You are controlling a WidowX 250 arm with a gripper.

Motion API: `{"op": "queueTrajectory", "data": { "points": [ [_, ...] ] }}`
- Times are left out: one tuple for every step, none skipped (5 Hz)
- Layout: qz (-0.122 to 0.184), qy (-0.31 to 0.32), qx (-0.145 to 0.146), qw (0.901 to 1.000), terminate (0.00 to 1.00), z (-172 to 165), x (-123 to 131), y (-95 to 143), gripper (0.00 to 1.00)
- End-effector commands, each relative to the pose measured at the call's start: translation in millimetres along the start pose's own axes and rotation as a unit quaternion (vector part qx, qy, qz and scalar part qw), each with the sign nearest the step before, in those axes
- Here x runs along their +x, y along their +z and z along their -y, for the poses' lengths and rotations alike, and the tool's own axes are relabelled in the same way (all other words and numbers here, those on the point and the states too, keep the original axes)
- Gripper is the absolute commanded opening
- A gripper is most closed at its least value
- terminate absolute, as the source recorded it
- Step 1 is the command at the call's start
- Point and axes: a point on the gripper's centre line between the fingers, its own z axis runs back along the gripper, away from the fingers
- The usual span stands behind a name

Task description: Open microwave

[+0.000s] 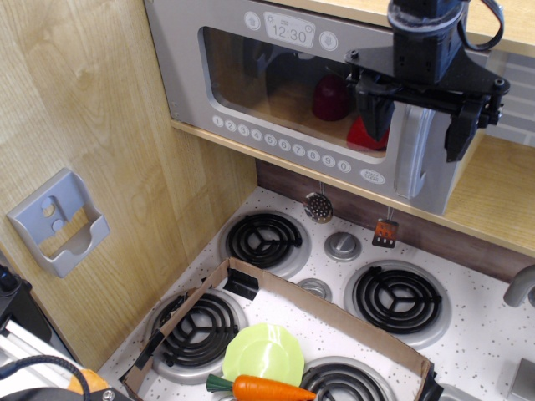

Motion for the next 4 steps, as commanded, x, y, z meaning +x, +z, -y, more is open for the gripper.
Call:
{"op": "queueTrajectory", "data": {
  "points": [
    [0.027,-0.018,-0.004,0.9994,0.0,-5,27,5,1.0],
    [0.03,-0.011,-0.004,0.9995,0.0,-10,22,1,1.0],
    [0.03,-0.005,-0.002,0.9995,0.0,-13,17,-1,0.0],
    [0.028,0.008,-0.001,0.9996,0.0,-15,4,-2,0.0]
  ]
}}
